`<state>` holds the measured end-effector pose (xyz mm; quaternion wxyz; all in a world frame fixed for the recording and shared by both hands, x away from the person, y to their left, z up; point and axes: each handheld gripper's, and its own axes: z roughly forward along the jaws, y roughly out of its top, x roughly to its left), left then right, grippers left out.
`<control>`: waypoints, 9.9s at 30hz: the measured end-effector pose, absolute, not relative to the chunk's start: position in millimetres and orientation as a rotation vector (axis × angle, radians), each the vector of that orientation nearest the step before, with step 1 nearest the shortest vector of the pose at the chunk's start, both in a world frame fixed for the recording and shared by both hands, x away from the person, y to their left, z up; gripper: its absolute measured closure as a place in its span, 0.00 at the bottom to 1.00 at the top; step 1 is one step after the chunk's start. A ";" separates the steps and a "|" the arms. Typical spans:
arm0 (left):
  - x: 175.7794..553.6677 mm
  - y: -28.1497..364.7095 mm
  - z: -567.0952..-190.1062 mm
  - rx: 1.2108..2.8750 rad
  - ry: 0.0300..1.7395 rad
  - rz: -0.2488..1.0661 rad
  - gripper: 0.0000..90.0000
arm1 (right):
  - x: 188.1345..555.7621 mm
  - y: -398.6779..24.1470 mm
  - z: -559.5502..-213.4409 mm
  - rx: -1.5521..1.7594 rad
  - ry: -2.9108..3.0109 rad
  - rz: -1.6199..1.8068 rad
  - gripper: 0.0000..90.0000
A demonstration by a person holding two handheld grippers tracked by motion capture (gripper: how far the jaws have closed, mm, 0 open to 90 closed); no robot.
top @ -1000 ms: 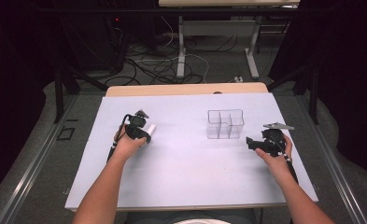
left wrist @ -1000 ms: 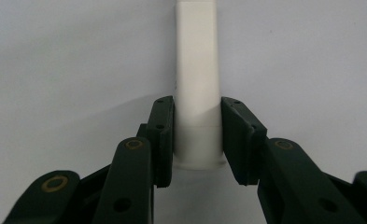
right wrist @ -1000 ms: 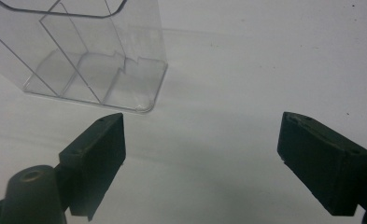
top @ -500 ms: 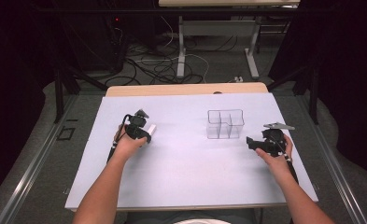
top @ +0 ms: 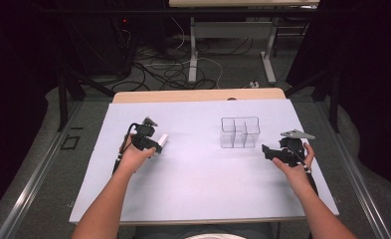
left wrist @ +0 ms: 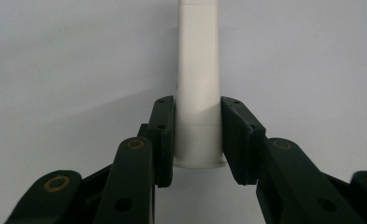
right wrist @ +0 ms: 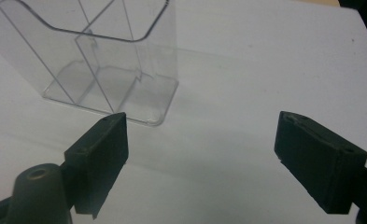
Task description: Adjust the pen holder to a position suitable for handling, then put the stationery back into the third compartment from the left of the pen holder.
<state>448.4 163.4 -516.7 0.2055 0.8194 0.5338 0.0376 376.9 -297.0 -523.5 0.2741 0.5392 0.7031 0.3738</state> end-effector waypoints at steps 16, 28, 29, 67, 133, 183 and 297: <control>408.8 146.8 -500.1 2.240 1.344 -0.012 0.74 | 363.2 -272.1 -507.0 1.183 1.961 0.982 0.34; 385.3 134.1 -485.4 2.225 1.230 -0.092 0.74 | 354.8 -240.3 -504.1 0.975 2.111 0.913 0.35; 382.8 131.7 -485.0 2.219 1.218 -0.106 0.75 | 353.5 -236.9 -504.0 0.962 2.117 0.912 0.35; 364.3 102.6 -501.3 2.266 1.114 -0.271 0.74 | 324.0 -156.6 -527.7 0.020 2.276 0.648 0.44; 345.4 56.2 -511.3 2.277 1.040 -0.471 0.74 | 289.9 -110.8 -550.1 -0.684 2.114 0.467 0.76; 372.0 115.0 -507.8 2.149 1.089 0.015 0.39 | 299.5 -119.3 -547.3 -0.521 2.169 0.531 0.77; 386.8 171.2 -528.6 2.030 1.197 0.383 0.01 | 430.1 -248.8 -510.5 1.062 1.764 1.355 0.77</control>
